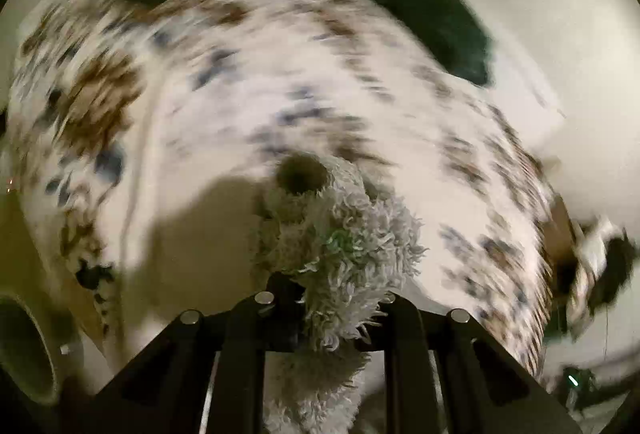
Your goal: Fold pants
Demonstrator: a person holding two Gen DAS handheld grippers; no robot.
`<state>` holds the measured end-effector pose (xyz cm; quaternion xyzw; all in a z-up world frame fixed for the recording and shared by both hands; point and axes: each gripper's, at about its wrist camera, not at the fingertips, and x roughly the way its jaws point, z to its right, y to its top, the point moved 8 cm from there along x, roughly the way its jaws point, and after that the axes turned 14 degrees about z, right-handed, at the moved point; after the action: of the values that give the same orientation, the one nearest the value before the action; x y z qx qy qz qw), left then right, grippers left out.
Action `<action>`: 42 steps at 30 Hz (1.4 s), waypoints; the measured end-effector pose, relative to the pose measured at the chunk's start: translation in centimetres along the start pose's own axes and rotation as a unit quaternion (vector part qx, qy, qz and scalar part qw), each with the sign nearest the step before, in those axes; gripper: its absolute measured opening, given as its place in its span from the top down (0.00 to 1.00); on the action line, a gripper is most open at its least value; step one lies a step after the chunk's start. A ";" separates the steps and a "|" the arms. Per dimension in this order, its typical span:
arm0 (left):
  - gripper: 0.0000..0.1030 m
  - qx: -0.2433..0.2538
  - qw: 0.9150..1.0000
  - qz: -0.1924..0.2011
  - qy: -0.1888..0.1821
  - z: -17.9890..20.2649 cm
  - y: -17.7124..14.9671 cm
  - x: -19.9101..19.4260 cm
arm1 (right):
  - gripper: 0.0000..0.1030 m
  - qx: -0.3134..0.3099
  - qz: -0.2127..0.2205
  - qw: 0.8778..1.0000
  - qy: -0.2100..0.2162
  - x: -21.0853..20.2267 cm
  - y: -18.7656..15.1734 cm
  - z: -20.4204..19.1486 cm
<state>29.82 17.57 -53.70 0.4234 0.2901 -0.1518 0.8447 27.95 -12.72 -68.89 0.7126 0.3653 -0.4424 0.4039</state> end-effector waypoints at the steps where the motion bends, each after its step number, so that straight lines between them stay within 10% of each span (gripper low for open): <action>1: 0.87 0.025 0.999 -0.002 -0.020 2.7 -0.1 -0.8 | 0.24 0.008 0.005 1.000 0.001 -0.5 0.0 1.0; 6: 0.87 0.115 0.984 -0.051 -0.127 15.3 -5.5 -4.4 | 0.24 0.051 0.019 0.998 0.003 -3.0 -0.5 7.3; 13: 0.87 0.240 0.930 -0.162 -0.227 27.8 -20.7 -5.7 | 0.24 0.116 0.027 0.993 -0.025 -5.8 -2.8 19.4; 19: 0.81 0.311 0.896 -0.263 -0.176 29.3 -28.6 -3.4 | 0.24 0.170 0.023 0.985 -0.017 -6.5 -4.1 26.7; 25: 0.43 0.345 0.872 -0.307 -0.163 29.6 -29.0 -5.5 | 0.24 0.203 0.029 0.978 0.040 -7.6 -2.6 28.4; 29: 0.28 0.339 0.876 -0.303 -0.159 28.7 -27.0 -7.0 | 0.24 0.201 0.038 0.974 0.095 -8.6 0.1 25.5; 36: 0.28 0.339 0.914 -0.203 -0.098 24.7 -19.2 -6.6 | 0.22 0.098 0.021 0.981 0.166 -8.9 1.8 15.7; 42: 0.27 0.322 0.933 -0.159 -0.022 19.6 -15.7 -3.4 | 0.19 -0.058 -0.007 0.992 0.110 -4.9 1.2 10.5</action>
<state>26.31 -7.44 -52.17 0.6175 0.2708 -0.3785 0.6342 23.79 -23.45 -67.01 0.7295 0.4378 -0.3420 0.3990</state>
